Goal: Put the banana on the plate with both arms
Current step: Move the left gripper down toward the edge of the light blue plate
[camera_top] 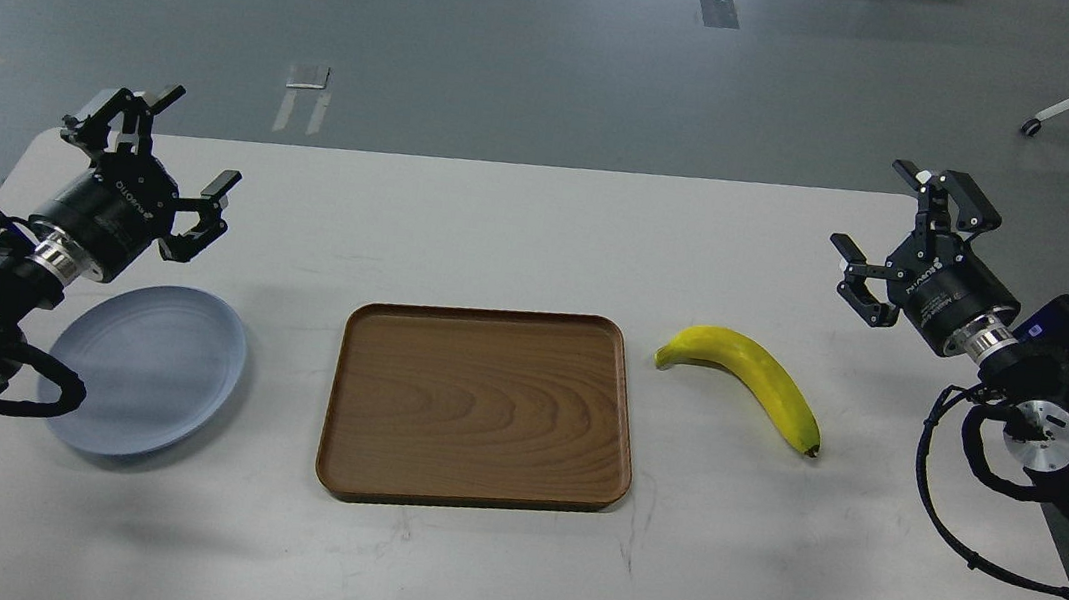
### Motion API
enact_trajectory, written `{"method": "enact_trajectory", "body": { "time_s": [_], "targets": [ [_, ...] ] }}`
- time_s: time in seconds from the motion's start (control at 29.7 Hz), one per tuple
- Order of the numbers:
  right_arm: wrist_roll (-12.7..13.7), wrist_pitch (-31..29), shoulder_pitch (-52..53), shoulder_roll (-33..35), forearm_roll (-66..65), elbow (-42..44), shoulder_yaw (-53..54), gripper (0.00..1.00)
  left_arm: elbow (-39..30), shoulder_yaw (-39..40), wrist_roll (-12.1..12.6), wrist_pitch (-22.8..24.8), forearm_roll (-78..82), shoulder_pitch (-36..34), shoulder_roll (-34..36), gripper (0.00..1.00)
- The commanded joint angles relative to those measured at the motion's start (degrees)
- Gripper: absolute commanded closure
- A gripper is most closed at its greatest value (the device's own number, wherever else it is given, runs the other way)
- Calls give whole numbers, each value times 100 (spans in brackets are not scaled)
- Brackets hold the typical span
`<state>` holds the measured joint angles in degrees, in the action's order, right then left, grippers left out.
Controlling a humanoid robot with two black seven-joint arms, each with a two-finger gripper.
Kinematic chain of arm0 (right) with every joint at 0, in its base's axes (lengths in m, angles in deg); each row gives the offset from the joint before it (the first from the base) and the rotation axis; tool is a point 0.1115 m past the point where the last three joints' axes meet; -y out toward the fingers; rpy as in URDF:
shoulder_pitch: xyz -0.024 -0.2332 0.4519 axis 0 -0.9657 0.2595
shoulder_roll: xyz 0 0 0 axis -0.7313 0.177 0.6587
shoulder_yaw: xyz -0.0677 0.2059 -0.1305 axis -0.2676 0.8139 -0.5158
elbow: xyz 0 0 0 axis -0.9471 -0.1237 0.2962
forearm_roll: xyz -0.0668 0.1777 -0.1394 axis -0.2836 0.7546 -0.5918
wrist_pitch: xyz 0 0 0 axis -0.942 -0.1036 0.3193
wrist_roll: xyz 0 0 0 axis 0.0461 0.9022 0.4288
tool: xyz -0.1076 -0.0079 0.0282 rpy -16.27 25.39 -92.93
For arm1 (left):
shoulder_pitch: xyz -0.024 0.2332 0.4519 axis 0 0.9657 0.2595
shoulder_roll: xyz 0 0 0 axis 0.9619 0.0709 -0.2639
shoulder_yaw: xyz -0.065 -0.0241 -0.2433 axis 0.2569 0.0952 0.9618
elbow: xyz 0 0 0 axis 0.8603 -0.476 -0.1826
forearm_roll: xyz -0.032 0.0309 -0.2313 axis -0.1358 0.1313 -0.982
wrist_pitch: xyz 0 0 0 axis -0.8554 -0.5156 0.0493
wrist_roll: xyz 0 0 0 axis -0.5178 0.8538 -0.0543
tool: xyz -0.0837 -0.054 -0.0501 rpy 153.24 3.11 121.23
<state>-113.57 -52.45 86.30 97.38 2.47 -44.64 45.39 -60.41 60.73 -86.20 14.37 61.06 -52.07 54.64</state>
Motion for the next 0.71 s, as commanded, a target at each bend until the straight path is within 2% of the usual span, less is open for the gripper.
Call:
{"method": "enact_trajectory", "body": {
  "time_s": [0.0,0.47,0.57,0.67],
  "targets": [
    [0,0,-14,2,-21,-8,-7,0,8,66,-22,0,3,26,-5,2],
    [0,0,-5,11,-38,-8,-7,0,245,75,-31,0,73,-53,127,2],
    [0,0,-5,20,-47,-25,-16,0,281,66,-221,0,274,-97,215,2],
    [0,0,-5,28,-73,-25,-16,0,220,66,-221,0,1046,-298,408,2]
  ]
}}
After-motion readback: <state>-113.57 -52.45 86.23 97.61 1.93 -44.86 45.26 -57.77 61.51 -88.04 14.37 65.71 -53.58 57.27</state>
